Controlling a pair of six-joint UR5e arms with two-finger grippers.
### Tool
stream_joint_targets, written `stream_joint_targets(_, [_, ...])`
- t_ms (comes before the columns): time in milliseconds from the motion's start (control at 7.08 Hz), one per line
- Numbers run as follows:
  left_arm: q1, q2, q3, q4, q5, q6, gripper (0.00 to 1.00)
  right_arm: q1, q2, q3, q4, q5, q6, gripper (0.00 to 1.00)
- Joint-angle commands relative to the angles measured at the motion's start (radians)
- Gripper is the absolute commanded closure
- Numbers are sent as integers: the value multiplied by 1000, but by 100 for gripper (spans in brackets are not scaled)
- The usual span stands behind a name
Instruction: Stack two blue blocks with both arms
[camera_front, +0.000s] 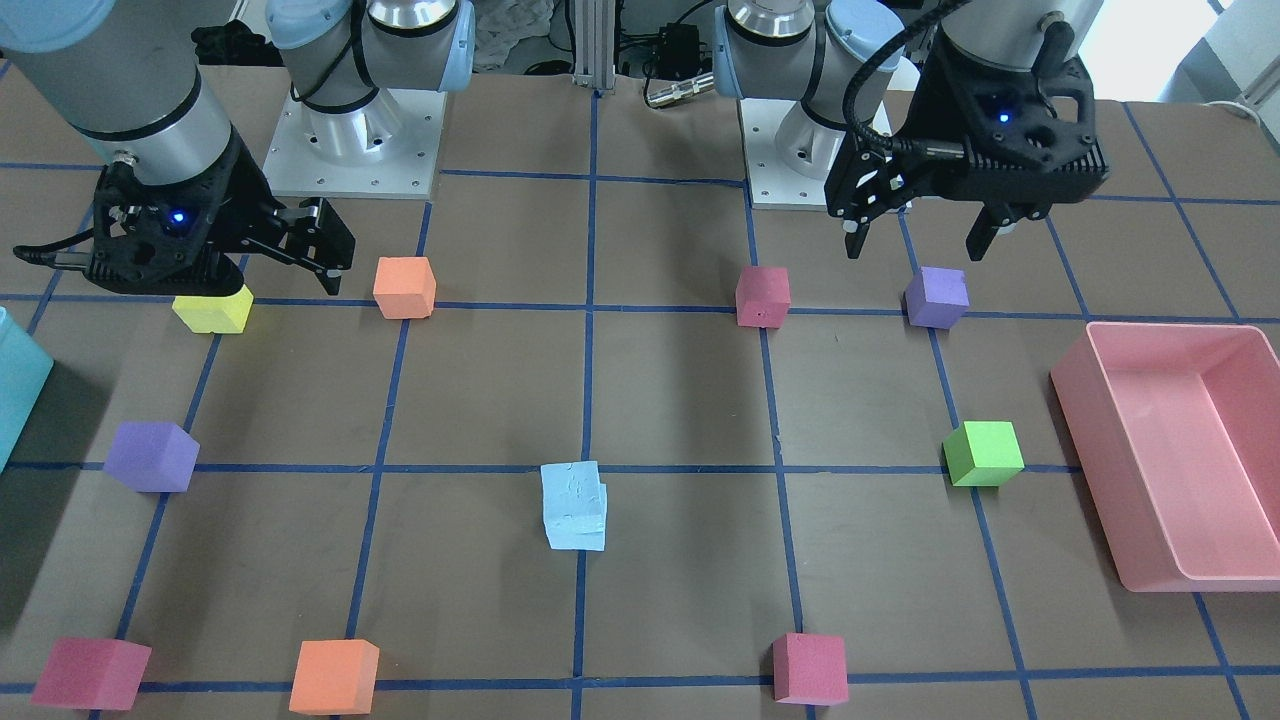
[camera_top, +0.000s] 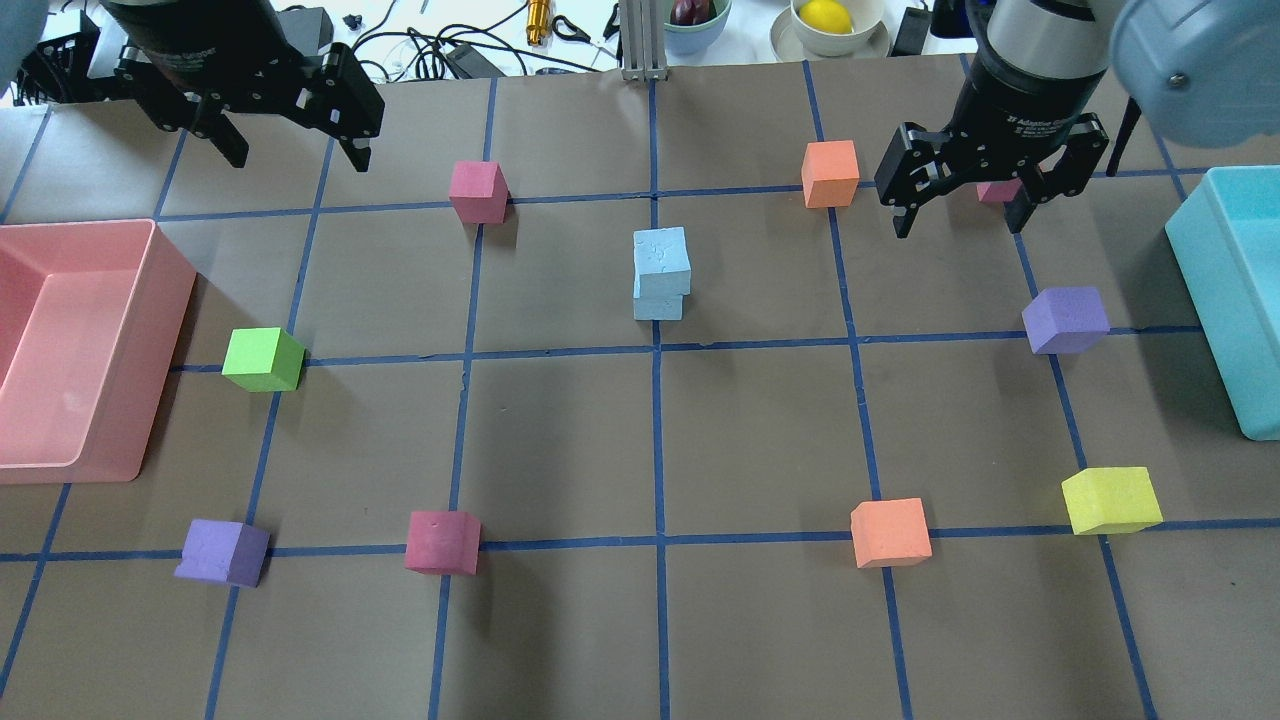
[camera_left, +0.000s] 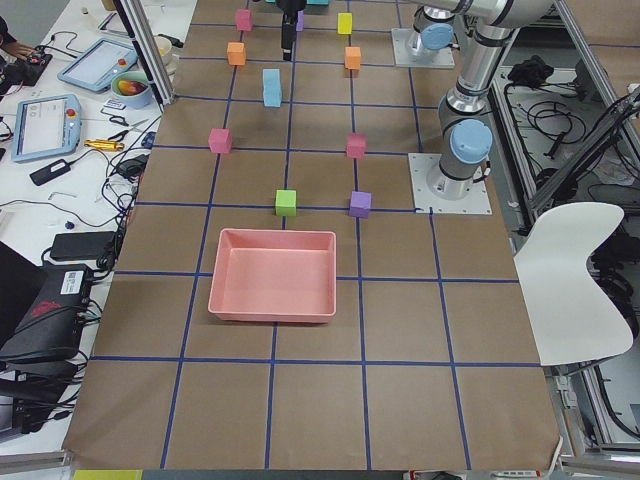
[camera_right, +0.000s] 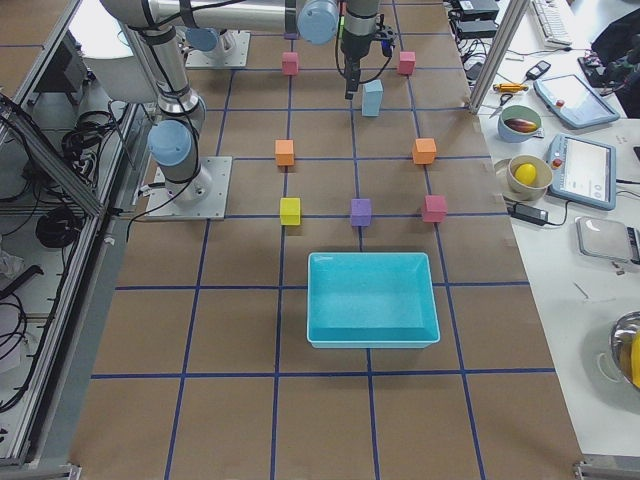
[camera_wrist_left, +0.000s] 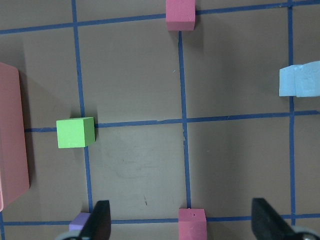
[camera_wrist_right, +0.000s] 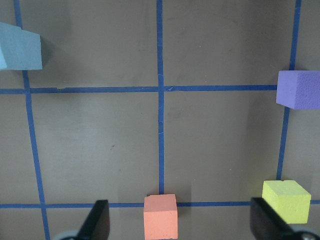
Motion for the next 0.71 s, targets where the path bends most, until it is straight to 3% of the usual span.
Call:
stream_joint_targets(0, [-1,-22,-18,29,0,2,0,1,-5,1,6,-3,-3,0])
stream_joint_targets(565, [-7,-18,-43,92,-46,-6,0,1,-15,1,22,3,5,0])
